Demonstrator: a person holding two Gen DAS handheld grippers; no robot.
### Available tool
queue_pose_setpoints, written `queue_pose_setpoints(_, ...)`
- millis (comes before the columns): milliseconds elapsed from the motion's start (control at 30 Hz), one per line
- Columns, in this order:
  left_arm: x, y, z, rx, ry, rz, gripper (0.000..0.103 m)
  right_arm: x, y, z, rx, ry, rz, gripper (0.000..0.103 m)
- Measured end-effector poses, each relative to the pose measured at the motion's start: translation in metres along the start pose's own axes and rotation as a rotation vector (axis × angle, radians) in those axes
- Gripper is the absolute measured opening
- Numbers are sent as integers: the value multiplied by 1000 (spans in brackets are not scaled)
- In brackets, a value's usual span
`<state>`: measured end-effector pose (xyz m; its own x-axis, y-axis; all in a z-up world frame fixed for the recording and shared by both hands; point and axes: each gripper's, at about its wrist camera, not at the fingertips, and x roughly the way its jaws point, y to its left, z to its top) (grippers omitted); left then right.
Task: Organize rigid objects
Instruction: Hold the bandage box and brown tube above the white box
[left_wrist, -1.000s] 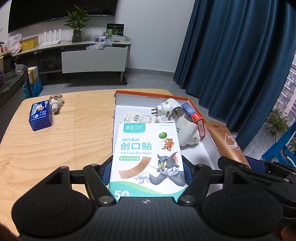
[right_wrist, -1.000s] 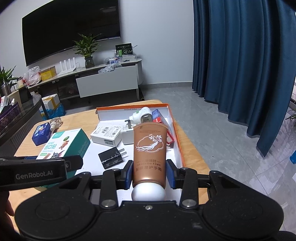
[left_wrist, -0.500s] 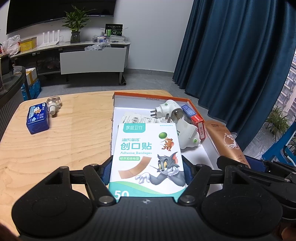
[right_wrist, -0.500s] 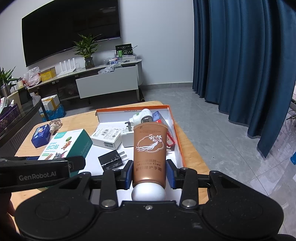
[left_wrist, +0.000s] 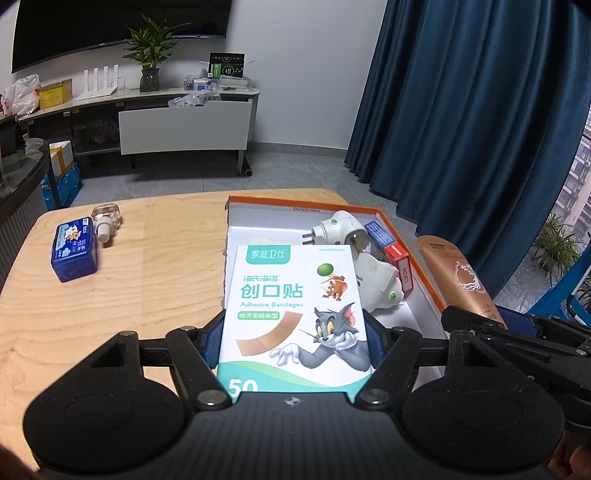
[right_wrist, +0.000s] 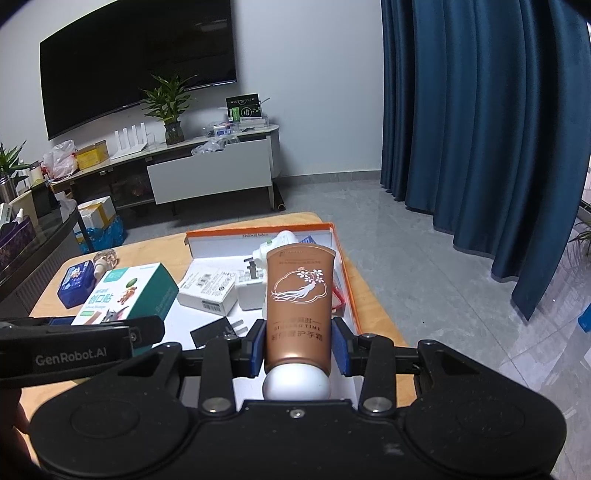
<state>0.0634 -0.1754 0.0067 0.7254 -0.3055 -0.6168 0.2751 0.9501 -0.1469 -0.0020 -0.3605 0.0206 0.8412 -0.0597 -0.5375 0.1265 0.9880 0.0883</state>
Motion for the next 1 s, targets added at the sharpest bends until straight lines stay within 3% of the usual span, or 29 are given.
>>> queue_pose_setpoints(1000, 4, -6, -5, 22, 23, -6, 72, 7, -1, -4, 8, 32, 2, 46)
